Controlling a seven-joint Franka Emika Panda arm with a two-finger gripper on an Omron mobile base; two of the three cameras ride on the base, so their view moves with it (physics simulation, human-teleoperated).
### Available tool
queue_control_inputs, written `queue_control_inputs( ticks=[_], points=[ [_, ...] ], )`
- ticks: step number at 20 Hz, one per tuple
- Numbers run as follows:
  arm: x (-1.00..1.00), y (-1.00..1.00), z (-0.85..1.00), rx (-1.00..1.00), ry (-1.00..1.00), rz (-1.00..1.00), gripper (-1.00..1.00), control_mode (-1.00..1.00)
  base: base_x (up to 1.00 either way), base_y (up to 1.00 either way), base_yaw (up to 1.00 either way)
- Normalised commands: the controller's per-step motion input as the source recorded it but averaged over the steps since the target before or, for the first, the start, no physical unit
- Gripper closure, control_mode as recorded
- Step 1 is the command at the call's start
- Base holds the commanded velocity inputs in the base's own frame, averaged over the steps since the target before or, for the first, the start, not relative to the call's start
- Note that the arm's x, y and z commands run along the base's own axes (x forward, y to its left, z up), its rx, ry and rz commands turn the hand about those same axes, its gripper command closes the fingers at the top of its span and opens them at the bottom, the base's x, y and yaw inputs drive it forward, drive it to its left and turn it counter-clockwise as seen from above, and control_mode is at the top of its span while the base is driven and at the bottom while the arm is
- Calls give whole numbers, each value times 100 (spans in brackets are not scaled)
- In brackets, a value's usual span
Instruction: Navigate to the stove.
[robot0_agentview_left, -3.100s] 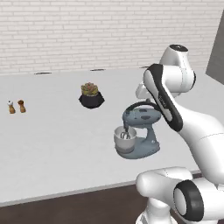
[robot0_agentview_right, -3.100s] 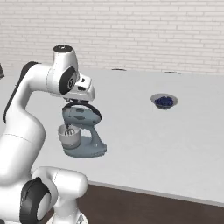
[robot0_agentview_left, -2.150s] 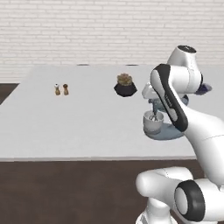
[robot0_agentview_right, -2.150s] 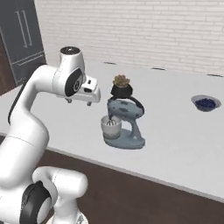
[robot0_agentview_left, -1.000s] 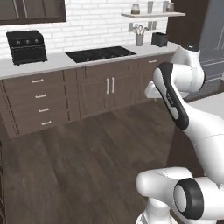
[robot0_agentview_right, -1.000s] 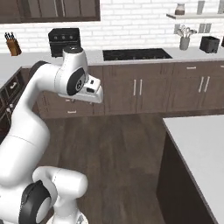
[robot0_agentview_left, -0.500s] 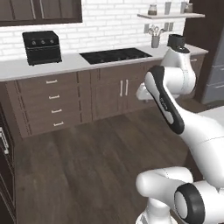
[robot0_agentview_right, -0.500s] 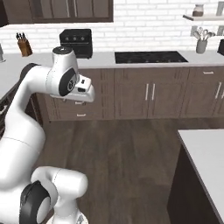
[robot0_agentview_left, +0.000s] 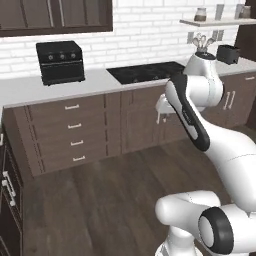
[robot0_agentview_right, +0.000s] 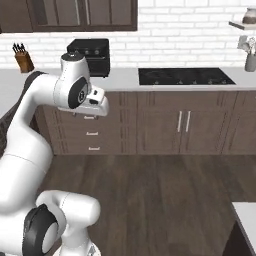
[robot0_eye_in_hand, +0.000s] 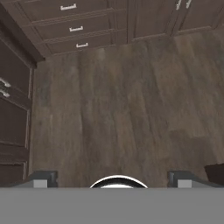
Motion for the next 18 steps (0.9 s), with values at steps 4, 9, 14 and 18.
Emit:
queue_control_inputs(
  ticks=[4, 9, 14, 18],
  points=[
    [0, 0, 0, 0, 0, 0, -100, 100, 100, 10, 13],
    [0, 0, 0, 0, 0, 0, -100, 100, 100, 1, 14],
    [0, 0, 0, 0, 0, 0, -100, 100, 100, -2, 12],
    [0, 0, 0, 0, 0, 0, -100, 100, 100, -58, 9]
  ],
)
